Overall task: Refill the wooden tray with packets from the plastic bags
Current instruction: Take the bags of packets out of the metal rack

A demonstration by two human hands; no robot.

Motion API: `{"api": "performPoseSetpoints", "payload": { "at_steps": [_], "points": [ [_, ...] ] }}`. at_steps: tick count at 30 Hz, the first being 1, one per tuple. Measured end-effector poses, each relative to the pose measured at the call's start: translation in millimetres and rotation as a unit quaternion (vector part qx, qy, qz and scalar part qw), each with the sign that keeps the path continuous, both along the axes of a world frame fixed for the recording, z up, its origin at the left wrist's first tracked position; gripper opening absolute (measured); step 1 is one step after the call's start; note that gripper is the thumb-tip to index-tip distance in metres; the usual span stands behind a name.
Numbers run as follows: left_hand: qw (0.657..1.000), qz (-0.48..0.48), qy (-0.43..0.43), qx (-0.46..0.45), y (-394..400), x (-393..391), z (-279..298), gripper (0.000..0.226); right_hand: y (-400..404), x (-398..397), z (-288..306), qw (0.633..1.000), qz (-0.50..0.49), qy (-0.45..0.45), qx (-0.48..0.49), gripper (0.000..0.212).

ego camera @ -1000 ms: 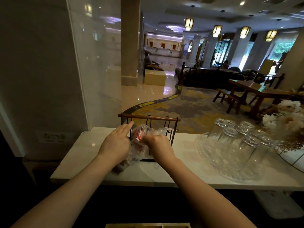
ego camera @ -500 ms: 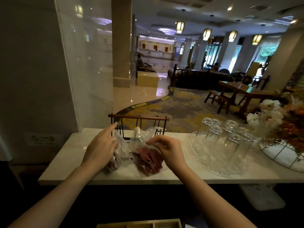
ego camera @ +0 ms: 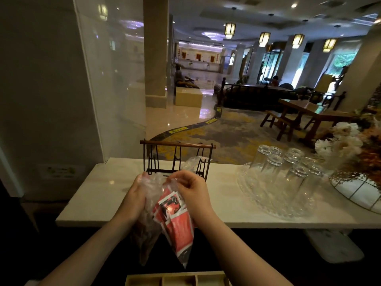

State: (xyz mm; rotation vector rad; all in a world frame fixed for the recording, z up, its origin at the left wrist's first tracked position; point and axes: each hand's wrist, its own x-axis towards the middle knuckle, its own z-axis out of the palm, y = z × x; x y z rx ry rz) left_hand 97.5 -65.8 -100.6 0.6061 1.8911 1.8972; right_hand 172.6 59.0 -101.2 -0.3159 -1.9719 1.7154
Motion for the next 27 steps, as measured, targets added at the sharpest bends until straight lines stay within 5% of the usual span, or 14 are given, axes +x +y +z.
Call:
{"api": "performPoseSetpoints", "payload": {
  "at_steps": [3, 4, 5, 8, 11, 14, 17, 23, 27],
  "points": [
    [0.993, -0.073, -0.067, 0.062, -6.2, -4.8, -2.9, 0.114, 2.4, -5.9, -11.0, 0.999, -0.018, -0.017, 0.024, 0.018],
    [0.992, -0.081, -0.061, 0.080, -6.5, -13.8, -10.2, 0.127, 4.0, -6.9, -13.6, 0.999, -0.026, -0.024, 0.035, 0.019],
    [0.991, -0.110, -0.035, 0.064, -6.9, -18.8, -13.7, 0.122, 5.3, -6.9, -14.9, 0.998, -0.037, -0.029, 0.042, 0.018],
    [0.982, -0.168, 0.084, -0.003, -11.3, -7.7, -10.6, 0.060, 7.1, -9.1, -21.4, 0.996, -0.062, -0.046, 0.046, 0.010],
    [0.984, -0.107, 0.139, -0.030, -4.7, -0.1, -5.8, 0.013, 4.6, -13.6, -28.2, 0.997, -0.016, -0.072, 0.030, 0.011],
    [0.960, -0.062, 0.240, -0.131, -0.9, -4.4, -4.7, 0.029, 14.3, -18.5, -32.0, 0.992, 0.000, -0.123, 0.027, 0.013],
    [0.891, -0.050, 0.371, -0.255, 10.5, -16.1, -11.7, 0.041, 32.7, -24.0, -27.4, 0.970, -0.101, -0.150, 0.160, 0.027],
    [0.769, -0.099, 0.546, -0.319, 40.3, -38.6, -8.3, 0.037, 46.9, -50.9, -24.5, 0.853, -0.138, -0.245, 0.440, 0.066],
    [0.750, -0.101, 0.568, -0.324, 61.3, -47.0, -2.2, 0.036, 52.7, -64.5, -35.5, 0.821, -0.151, -0.289, 0.469, 0.061]
  ]
}}
